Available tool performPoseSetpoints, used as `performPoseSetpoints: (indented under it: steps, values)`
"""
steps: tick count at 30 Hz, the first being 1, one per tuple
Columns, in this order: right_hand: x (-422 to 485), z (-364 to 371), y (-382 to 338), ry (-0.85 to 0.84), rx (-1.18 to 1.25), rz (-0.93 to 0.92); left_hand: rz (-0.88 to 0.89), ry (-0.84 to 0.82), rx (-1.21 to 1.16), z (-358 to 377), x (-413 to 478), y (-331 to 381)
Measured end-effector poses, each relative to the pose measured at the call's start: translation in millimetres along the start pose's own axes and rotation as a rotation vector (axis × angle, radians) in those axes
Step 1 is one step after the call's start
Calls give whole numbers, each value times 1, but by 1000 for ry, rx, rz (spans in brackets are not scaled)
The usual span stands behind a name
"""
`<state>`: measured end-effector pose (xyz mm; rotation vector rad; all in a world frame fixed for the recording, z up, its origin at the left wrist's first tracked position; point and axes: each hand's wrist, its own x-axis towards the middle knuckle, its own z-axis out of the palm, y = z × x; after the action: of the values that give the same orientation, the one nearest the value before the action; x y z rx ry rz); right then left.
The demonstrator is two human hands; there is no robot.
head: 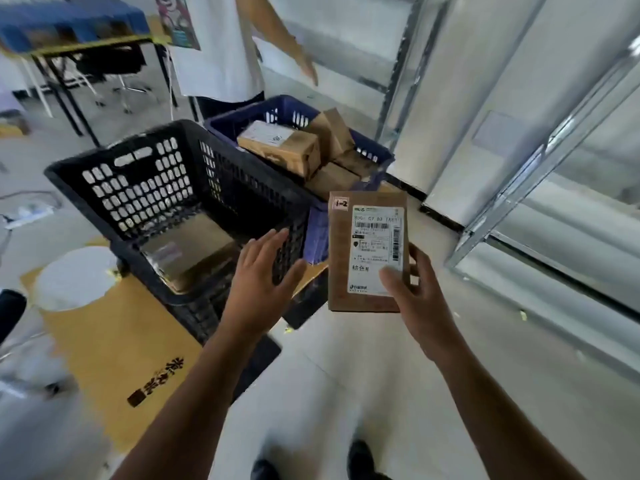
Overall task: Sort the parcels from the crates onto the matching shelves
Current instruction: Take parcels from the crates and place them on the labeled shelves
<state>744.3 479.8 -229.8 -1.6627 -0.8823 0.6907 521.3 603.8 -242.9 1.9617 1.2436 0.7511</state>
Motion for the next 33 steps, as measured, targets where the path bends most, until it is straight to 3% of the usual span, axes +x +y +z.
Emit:
performPoseSetpoints:
  steps: [5,18,25,33]
  values:
    - [-49,-72,55,118,35,112,69,-185,280,76,-23,16]
    - [-208,-314,169,412,178,289,316,-577,452,312,-137,154]
    - [-237,-422,187,557,208,309,484,-647,429,400,-160,245]
    - [-176,-545,162,707,148,114,779,-588,407,489,-93,380]
